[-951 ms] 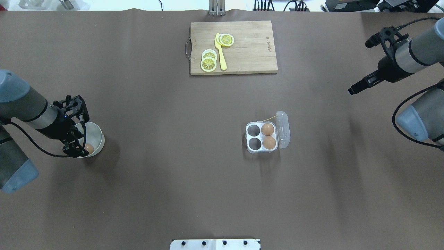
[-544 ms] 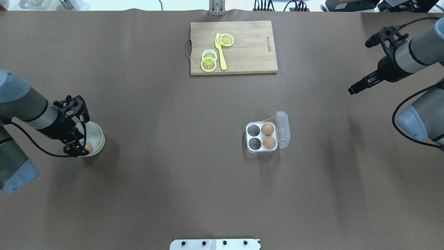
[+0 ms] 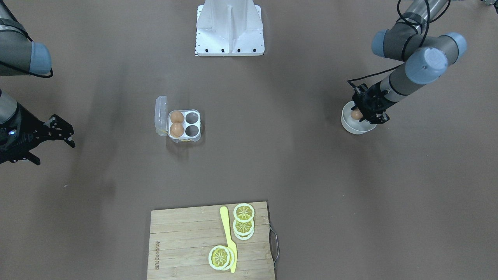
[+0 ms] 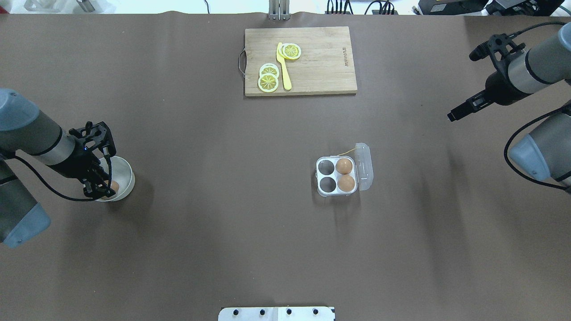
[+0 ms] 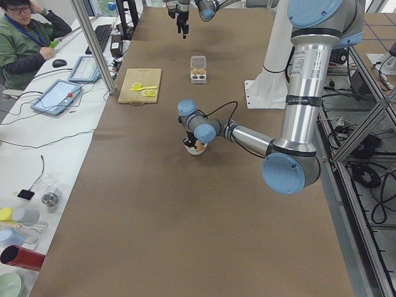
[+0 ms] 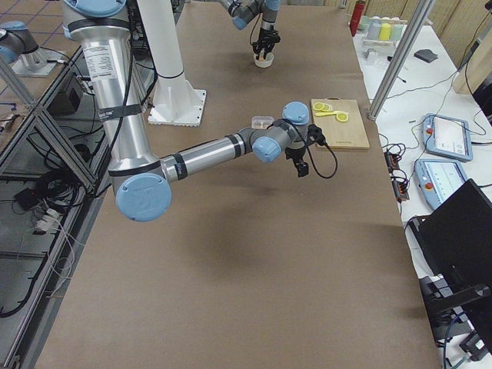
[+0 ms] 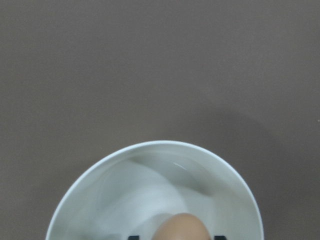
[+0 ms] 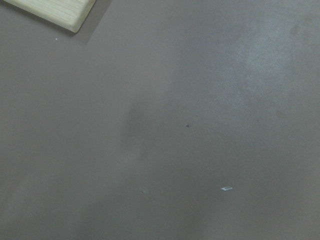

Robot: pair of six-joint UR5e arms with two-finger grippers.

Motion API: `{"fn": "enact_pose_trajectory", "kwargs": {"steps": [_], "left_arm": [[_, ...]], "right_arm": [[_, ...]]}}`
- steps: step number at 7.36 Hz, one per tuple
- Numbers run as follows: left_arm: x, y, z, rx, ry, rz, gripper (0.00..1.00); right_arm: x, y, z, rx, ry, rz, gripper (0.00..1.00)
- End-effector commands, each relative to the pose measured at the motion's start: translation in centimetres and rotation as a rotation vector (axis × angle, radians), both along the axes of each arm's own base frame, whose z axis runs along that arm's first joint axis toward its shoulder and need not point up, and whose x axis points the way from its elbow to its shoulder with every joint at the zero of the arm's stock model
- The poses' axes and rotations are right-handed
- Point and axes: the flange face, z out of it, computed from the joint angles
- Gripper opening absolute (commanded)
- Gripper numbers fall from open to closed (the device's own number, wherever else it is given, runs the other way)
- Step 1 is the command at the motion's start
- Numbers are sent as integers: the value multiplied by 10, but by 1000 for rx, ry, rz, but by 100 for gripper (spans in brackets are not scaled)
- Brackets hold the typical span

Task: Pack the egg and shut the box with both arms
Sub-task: 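Close the left gripper on the brown egg inside the white bowl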

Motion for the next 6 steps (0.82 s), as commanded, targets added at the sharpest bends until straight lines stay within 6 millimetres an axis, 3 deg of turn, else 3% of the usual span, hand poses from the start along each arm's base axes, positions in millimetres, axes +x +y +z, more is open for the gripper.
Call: {"fn": "enact_pose_trajectory", "kwargs": {"steps": [1,3,5,6], "left_arm": [[-1,1,-6,5,12,3,25],[-9,-1,-19,23,37,-8,12],[-37,-17,-28,39,94,-49,0],[-52,-23,-41,-25,155,-83,0]], "right_arm": [[0,0,0,-1,-1,-1,100],[0,0,0,0,0,0,100],[0,0,0,2,4,4,100],[0,-1,0,4,6,6,100]]}}
